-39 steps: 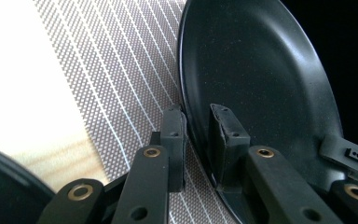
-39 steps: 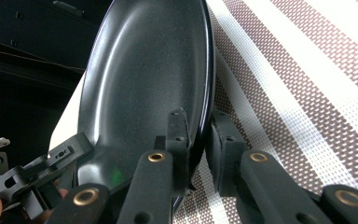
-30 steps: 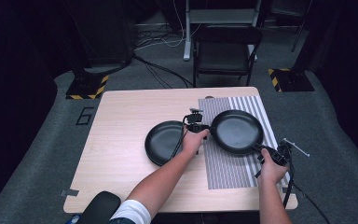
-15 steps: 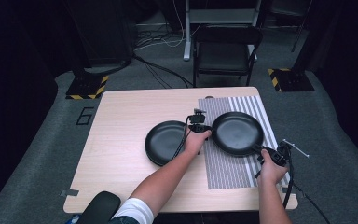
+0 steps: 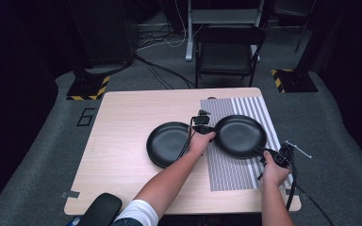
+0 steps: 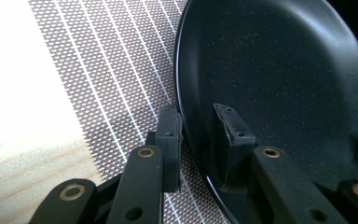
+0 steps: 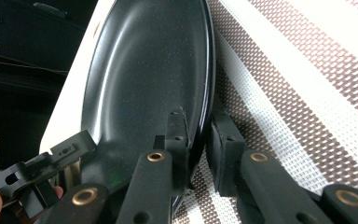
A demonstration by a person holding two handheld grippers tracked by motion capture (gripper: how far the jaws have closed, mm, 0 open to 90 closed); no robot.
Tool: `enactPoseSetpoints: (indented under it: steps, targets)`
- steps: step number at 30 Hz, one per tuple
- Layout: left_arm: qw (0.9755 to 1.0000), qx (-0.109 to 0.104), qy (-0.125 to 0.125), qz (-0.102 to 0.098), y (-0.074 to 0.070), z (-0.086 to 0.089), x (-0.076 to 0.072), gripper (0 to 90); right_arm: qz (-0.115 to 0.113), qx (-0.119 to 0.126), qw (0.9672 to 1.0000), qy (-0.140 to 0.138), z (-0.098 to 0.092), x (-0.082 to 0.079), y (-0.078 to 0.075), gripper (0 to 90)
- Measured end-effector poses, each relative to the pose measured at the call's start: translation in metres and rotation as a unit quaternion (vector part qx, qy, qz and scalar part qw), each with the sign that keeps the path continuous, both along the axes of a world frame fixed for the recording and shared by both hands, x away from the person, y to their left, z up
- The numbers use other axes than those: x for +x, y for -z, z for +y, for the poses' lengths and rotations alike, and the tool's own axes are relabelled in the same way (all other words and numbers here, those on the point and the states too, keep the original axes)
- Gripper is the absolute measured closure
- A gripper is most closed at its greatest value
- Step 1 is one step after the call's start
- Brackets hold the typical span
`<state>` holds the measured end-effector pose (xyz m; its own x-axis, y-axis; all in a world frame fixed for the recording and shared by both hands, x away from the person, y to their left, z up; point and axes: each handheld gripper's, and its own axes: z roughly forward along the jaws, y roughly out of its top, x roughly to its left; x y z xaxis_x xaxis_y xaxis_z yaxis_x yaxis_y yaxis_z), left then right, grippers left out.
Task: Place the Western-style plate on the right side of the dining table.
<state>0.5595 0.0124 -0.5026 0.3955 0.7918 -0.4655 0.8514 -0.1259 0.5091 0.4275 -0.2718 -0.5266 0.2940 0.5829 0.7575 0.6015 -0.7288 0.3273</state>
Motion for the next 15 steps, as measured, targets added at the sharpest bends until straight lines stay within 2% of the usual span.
enactPoseSetpoints:
  steps: [3,6,9,10,15]
  targets:
    - [1.0,-0.001,0.002,0.002,0.0002,0.0009,0.0009,73.0,-0.003,0.001,1.0,0.001,0.0,0.0,-0.0009,78.7]
    - [1.0,-0.001,0.002,0.0,-0.0006,0.0007,0.0006,73.0,0.0,-0.013,0.9999,-0.004,0.0007,0.0003,-0.0005,78.3]
    - [1.0,-0.006,0.002,-0.006,-0.0012,-0.0001,-0.0004,67.9,-0.001,-0.021,0.9997,-0.009,0.0011,0.0002,0.0005,77.6]
    - [0.9999,-0.004,0.001,-0.01,-0.0016,-0.0011,-0.0012,67.8,-0.005,-0.042,0.999,-0.016,0.0017,0.0002,0.0003,76.6]
    - [0.9998,-0.014,-0.003,-0.011,-0.0017,0.0013,-0.0011,67.9,-0.01,-0.07,0.9974,-0.017,0.0038,-0.0014,-0.0024,75.8]
